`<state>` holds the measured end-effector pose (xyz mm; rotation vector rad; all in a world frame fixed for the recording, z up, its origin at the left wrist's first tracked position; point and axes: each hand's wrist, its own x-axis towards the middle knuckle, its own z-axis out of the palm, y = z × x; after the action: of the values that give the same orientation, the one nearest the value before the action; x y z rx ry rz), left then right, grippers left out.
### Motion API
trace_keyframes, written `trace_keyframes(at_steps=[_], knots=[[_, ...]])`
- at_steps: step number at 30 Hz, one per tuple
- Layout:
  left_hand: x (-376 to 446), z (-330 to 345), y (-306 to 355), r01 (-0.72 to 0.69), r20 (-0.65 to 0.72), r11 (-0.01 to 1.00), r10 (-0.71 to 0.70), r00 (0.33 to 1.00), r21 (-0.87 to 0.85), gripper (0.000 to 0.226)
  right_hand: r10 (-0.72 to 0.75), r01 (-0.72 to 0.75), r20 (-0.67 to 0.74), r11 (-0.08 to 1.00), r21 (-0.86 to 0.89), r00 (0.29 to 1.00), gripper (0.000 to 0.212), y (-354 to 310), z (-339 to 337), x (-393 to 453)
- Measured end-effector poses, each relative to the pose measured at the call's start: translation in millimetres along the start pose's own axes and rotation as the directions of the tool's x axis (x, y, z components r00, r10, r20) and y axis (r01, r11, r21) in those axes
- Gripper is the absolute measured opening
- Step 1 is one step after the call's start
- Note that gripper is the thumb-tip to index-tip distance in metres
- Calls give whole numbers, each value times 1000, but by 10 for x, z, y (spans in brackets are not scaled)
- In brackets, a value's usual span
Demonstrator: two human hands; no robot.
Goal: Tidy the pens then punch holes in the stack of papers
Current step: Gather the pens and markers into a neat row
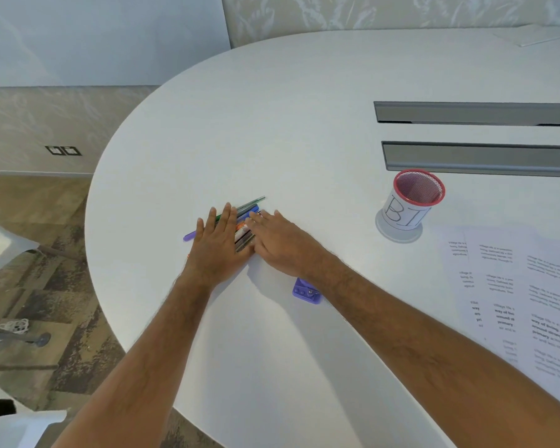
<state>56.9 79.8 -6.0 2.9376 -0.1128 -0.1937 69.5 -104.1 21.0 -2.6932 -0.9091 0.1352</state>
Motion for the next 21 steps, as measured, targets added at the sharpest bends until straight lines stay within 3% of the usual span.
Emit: trace_keyframes(at_steps=[6,21], knots=[[-59,-124,222,-49,-14,999,49,999,-9,104,88,-83,-109,995,50,990,59,131,-158,-402],[-126,-125,1411,-299,-74,953,302,951,47,100,310,-310,-183,950,29,933,61,776,-195,-1525]])
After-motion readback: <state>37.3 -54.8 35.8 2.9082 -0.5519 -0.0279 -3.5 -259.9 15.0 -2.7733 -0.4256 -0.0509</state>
